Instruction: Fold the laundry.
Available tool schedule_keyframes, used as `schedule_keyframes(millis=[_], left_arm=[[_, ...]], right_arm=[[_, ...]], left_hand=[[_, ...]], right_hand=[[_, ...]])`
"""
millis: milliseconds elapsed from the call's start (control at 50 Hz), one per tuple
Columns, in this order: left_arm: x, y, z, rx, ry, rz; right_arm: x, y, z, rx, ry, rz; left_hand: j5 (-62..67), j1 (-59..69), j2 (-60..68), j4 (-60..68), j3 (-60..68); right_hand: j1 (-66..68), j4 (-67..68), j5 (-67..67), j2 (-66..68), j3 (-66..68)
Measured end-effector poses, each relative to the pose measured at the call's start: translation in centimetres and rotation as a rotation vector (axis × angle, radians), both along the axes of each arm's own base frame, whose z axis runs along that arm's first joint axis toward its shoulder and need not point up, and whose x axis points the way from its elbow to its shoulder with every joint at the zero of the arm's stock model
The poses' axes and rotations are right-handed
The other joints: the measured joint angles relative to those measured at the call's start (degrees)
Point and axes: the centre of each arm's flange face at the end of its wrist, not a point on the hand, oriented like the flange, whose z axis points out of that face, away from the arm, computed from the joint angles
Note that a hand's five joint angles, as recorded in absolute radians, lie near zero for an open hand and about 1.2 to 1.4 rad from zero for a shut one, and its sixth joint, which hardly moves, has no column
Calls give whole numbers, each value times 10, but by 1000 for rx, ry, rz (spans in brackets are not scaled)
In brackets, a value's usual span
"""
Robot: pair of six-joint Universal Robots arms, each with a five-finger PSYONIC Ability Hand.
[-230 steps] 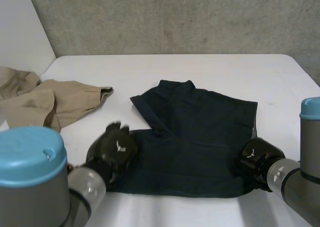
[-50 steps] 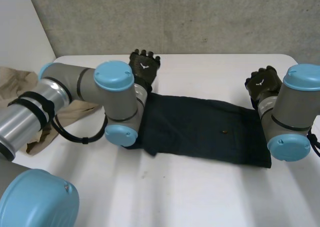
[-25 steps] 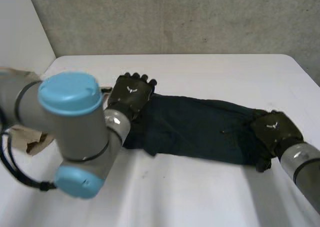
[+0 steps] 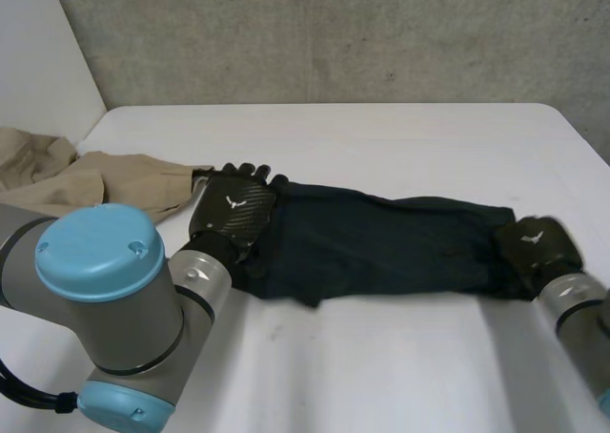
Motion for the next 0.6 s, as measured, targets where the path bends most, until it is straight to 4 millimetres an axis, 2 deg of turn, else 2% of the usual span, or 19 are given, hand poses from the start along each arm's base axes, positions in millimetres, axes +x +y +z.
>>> schedule_keyframes(millis=[60,160,240,360,380,420,480,540,560,580,600], left_arm=[[1,1,4,-8,6,2],[5,2,13,-25,19,8],[8,3,18,-35,26,14],[12,-1,25,-50,37,33],[13,-2,26,-53,39,38],[15,-5,29,-60,44,48],[16,-9,32,-69,51,59],[16,-13,36,-81,63,65],[15,-15,38,-85,69,66],[15,-15,39,-87,71,66],[14,-17,42,-94,81,67]], right_arm=[[-11,-5,14,-47,69,-15],[-30,-17,36,-132,310,-13],[-22,-20,47,-193,433,45],[46,1,66,-354,479,287],[66,11,67,-383,470,358],[98,31,62,-411,449,494],[131,59,49,-421,426,670],[154,84,34,-414,406,810],[159,91,30,-409,398,844],[161,93,29,-407,394,855],[166,98,25,-396,380,881]], left_hand=[[0,0,0,0,0],[0,0,0,0,0],[0,0,0,0,0],[0,0,0,0,0],[0,0,0,0,0],[0,0,0,0,0],[0,0,0,0,0],[0,0,0,0,0],[0,0,0,0,0],[0,0,0,0,0],[0,0,0,0,0]], right_hand=[[0,0,4,2,0],[0,1,11,4,0],[0,1,11,4,0],[0,1,13,4,3],[0,1,15,4,11],[0,1,15,4,13],[0,1,17,4,15],[5,0,16,2,13],[7,-69,-41,-65,-48],[7,-69,-41,-65,-48],[-71,-189,-158,-178,-171]])
